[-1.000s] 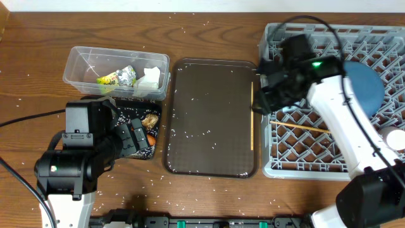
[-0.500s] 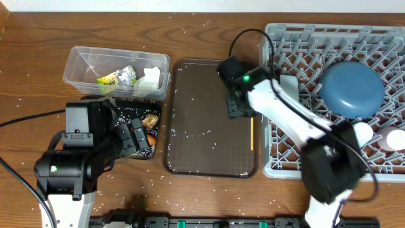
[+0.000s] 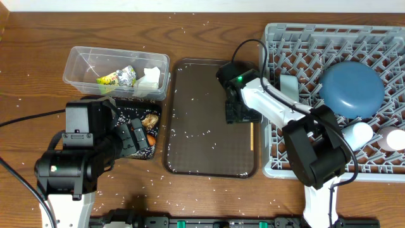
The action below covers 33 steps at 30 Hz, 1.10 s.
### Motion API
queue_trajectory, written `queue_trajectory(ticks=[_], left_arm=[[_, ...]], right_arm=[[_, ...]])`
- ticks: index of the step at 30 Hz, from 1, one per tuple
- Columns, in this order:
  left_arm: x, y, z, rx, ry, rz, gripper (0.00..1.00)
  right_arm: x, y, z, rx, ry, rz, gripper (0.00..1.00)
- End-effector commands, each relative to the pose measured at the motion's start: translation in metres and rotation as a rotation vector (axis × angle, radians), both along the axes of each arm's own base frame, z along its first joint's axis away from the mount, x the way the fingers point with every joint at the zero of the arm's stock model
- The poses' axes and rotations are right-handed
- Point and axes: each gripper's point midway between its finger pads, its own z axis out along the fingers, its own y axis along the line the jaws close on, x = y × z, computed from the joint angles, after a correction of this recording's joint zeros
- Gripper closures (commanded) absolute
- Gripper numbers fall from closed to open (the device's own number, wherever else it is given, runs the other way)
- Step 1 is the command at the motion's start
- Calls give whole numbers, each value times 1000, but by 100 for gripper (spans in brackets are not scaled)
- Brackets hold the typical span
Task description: Sort waste into correct bins and load items into the dishwasher rack
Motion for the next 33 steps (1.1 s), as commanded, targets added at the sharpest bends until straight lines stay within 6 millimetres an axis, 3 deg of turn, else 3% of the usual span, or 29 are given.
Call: queue_trajectory(ticks=[1,4,8,16,27,33], left_arm=[[0,2,-1,2,7,11,2],[0,2,-1,2,7,11,2],[0,2,-1,2,7,11,2],[0,2,-1,3,7,11,2],[0,2,-1,2,7,11,2],[0,2,-1,2,7,11,2]], right_arm=[[-18,18,-24,104,122,52,57],[-16,30,-18,153,102,162,67],[-16,33,-9,152,81,209,66],[16,-11,19,-56,-102,38,54],[18,-24,14,-78,-97,-48,53],[11,-44,6,-148,-98,-131,53]])
